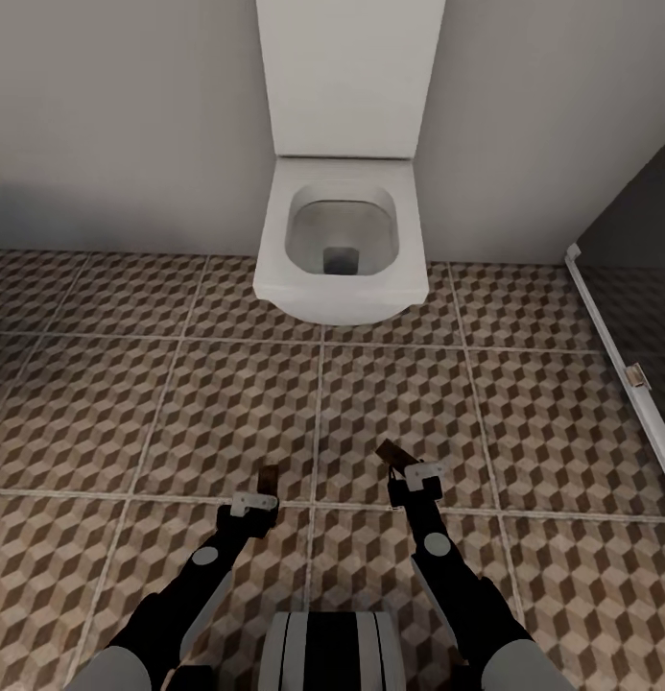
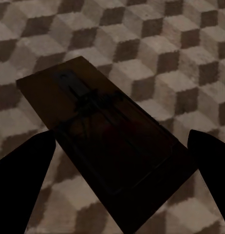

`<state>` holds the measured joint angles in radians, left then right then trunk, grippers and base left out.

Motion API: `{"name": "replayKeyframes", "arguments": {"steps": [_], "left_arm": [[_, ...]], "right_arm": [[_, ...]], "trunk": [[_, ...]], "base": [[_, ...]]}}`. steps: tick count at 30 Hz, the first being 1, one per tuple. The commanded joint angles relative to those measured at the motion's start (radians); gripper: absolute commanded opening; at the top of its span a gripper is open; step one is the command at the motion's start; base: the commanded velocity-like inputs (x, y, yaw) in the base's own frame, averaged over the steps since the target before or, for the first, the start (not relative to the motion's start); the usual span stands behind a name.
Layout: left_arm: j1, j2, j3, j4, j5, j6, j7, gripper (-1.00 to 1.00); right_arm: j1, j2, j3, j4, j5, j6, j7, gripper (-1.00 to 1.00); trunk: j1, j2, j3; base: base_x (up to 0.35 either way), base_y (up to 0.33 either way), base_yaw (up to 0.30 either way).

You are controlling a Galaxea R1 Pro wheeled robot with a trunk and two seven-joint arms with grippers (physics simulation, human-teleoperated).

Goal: Take the four mousetraps from the cabinet in the bathroom and place them on the bathroom floor. Make sure all four end up on the same floor surface, and ensure that at least two of them are either under or directly next to the same bathroom sink.

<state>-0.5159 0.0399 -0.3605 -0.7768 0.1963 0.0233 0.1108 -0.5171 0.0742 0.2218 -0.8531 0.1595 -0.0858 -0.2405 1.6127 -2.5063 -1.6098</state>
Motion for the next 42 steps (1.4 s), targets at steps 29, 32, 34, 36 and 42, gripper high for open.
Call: {"name": "replayKeyframes", "arguments": {"steps": [29, 32, 34, 36, 42], "left_arm": [[-0.473, -0.003, 0.071, 0.102, 0.008, 0.369, 0.008, -1.0], [-0.468, -0.001, 0.069, 0.107, 0.008, 0.364, 0.009, -1.0], [-0.464, 0.0, 0.069, 0.13, 0.008, 0.355, 0.008, -1.0], [-0.462, -0.002, 0.069, 0.17, 0.009, 0.314, 0.007, -1.0], [-0.461, -0.008, 0.063, 0.322, 0.009, 0.104, 0.003, -1.0]], "right_arm": [[-0.249, 0.028, 0.002, 0.104, 0.004, 0.136, 0.172, -1.0], [-0.25, 0.024, 0.003, 0.104, 0.005, 0.116, 0.185, -1.0], [-0.25, 0.023, 0.004, 0.105, 0.006, 0.091, 0.194, -1.0], [-0.249, 0.021, 0.004, 0.105, 0.008, 0.074, 0.198, -1.0], [-0.25, -0.017, 0.004, 0.109, 0.007, 0.06, 0.2, -1.0]], "trunk": [[0.0, 0.0, -0.001], [0.0, 0.0, -0.001], [0.0, 0.0, -0.001], [0.0, 0.0, -0.001], [0.0, 0.0, -0.001]], "base": [[0.0, 0.0, 0.0], [0.0, 0.0, 0.0], [0.0, 0.0, 0.0], [0.0, 0.0, 0.0], [0.0, 0.0, 0.0]]}}
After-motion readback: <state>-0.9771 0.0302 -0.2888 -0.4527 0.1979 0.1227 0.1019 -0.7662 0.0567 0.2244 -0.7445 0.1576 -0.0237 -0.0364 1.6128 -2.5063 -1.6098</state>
